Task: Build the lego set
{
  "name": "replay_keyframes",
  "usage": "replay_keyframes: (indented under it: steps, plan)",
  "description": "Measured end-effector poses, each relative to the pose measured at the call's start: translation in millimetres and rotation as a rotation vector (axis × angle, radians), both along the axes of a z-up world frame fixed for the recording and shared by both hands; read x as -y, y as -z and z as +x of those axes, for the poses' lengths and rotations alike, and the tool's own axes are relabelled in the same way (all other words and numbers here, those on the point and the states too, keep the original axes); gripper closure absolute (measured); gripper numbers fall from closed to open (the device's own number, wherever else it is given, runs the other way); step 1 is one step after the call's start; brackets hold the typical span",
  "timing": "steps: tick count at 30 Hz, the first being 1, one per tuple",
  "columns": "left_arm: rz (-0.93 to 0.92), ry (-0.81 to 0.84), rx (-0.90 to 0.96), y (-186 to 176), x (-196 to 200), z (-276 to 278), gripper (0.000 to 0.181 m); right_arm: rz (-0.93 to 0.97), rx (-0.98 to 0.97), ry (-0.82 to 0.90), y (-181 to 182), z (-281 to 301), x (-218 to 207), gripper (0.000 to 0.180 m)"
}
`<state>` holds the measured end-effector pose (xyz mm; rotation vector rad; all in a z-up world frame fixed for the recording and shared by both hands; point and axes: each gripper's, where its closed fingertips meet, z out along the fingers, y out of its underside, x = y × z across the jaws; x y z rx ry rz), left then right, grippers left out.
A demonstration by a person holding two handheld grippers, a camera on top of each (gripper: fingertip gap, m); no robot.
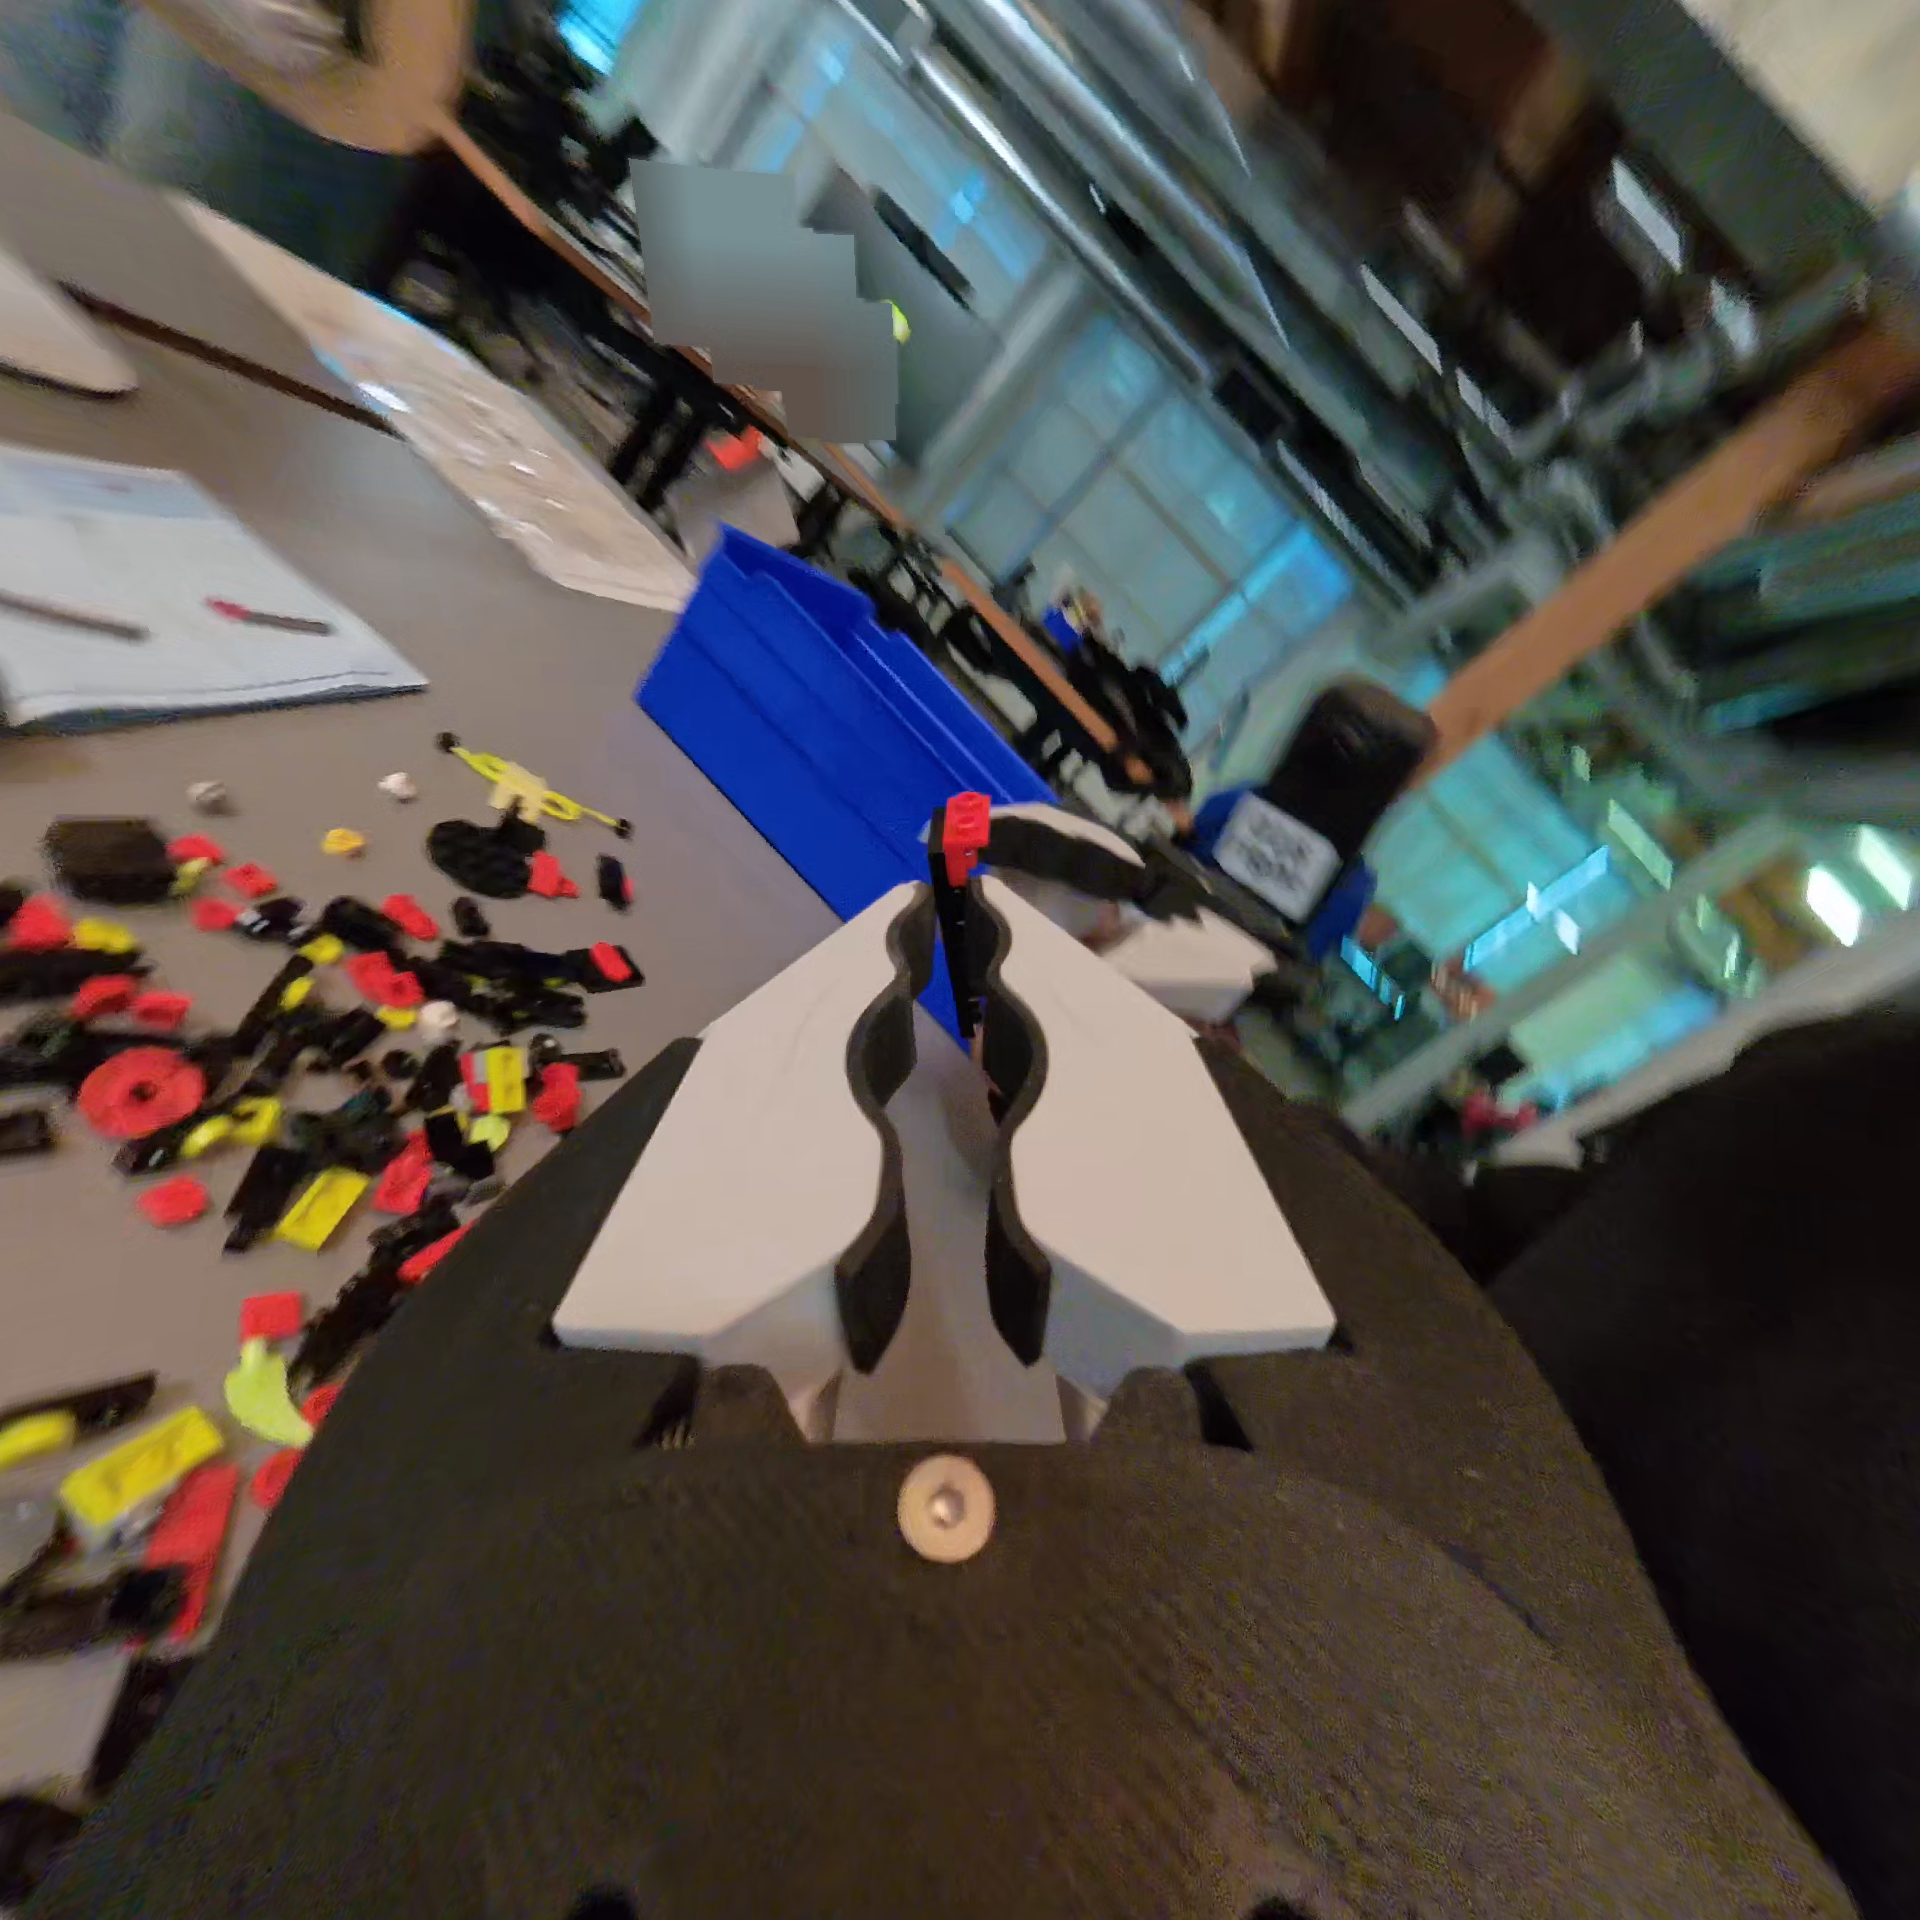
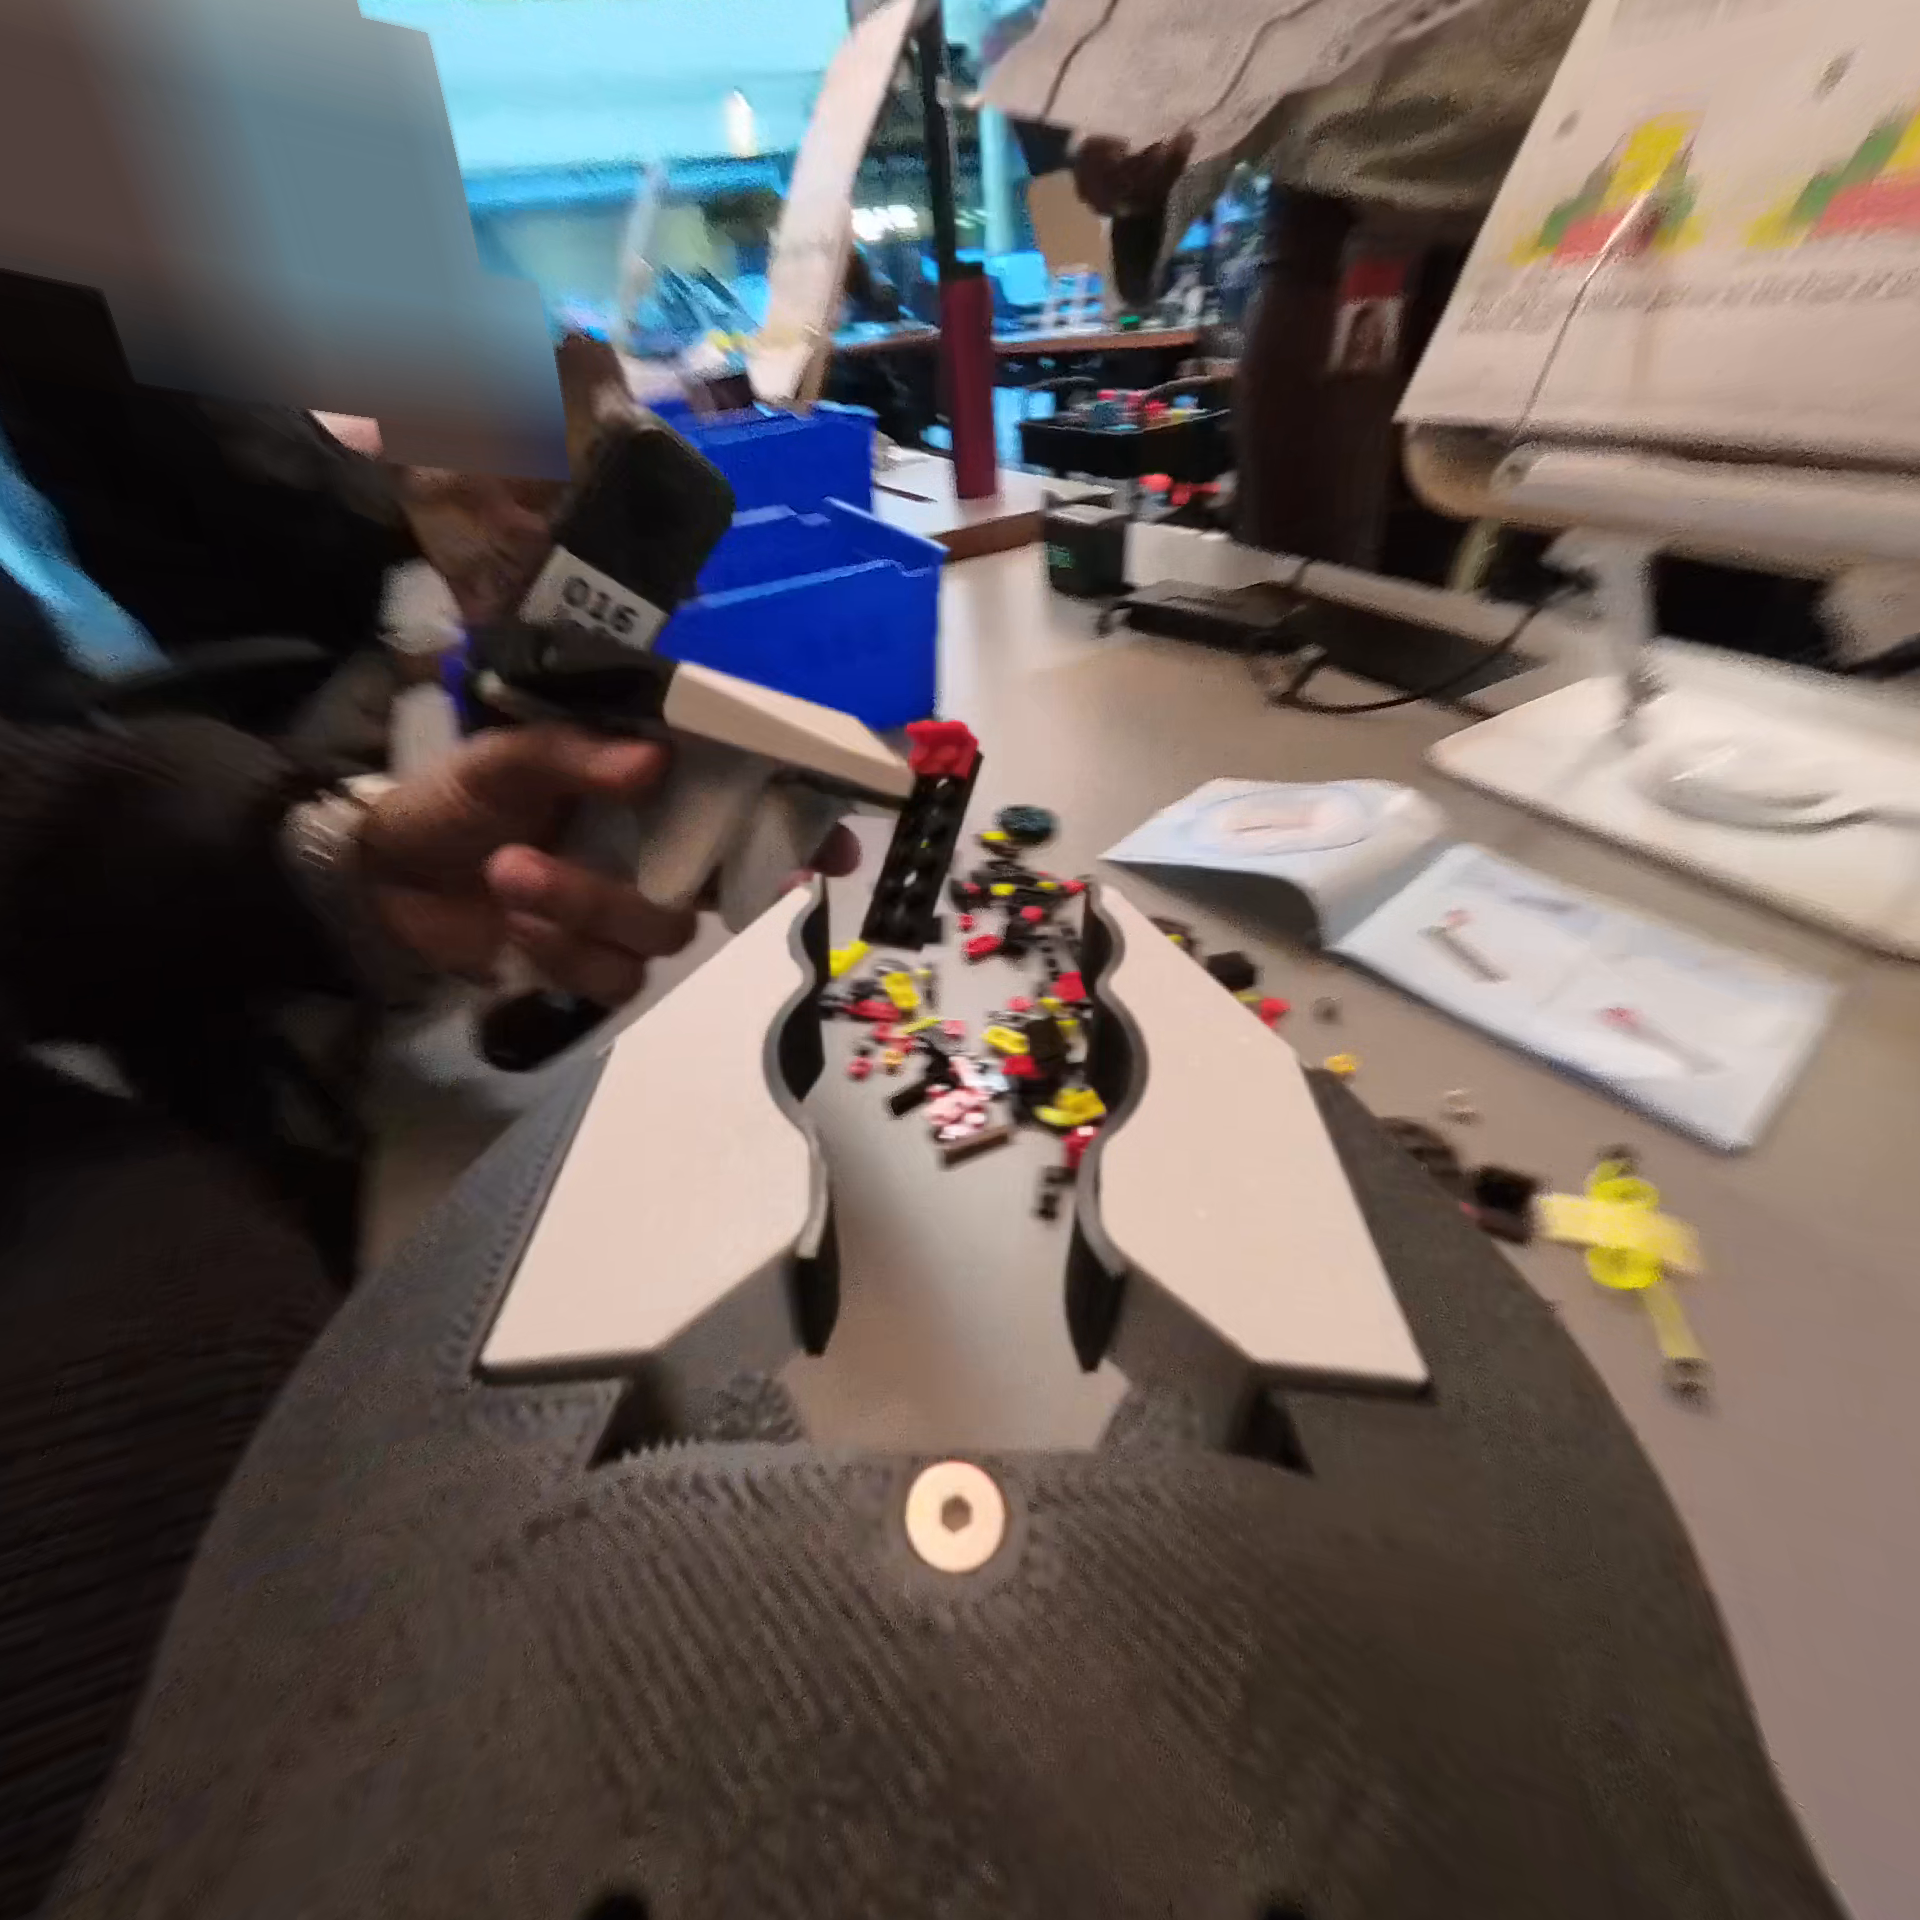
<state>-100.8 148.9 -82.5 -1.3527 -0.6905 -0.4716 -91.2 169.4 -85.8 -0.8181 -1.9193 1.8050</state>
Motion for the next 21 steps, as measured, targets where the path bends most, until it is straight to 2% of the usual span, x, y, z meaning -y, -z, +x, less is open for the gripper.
replay_keyframes:
  steps: [4,7,12,14,15,21]
  plan:
    - [0.102,-0.131,0.291,15.4,16.9,-22.4,0.18,0.327,-0.222,0.064,9.6,-1.8,14.8,0.138]
    - [0.124,-0.16,0.363,22.6,22.1,-21.9,0.18,0.467,-0.283,0.043,21.5,-2.0,30.5,0.139]
    - [0.127,-0.183,0.379,26.4,25.2,-14.4,0.18,0.481,-0.284,0.015,24.7,-7.9,47.4,0.142]
    - [0.141,-0.196,0.391,27.0,27.2,-12.3,0.18,0.481,-0.267,0.004,26.4,-11.0,50.8,0.159]
    - [0.151,-0.199,0.398,26.8,28.5,-11.2,0.18,0.483,-0.259,0.0,27.4,-12.8,51.8,0.162]
    - [0.173,-0.232,0.411,27.2,38.9,-7.9,0.18,0.484,-0.218,-0.042,32.0,-15.8,60.8,0.163]
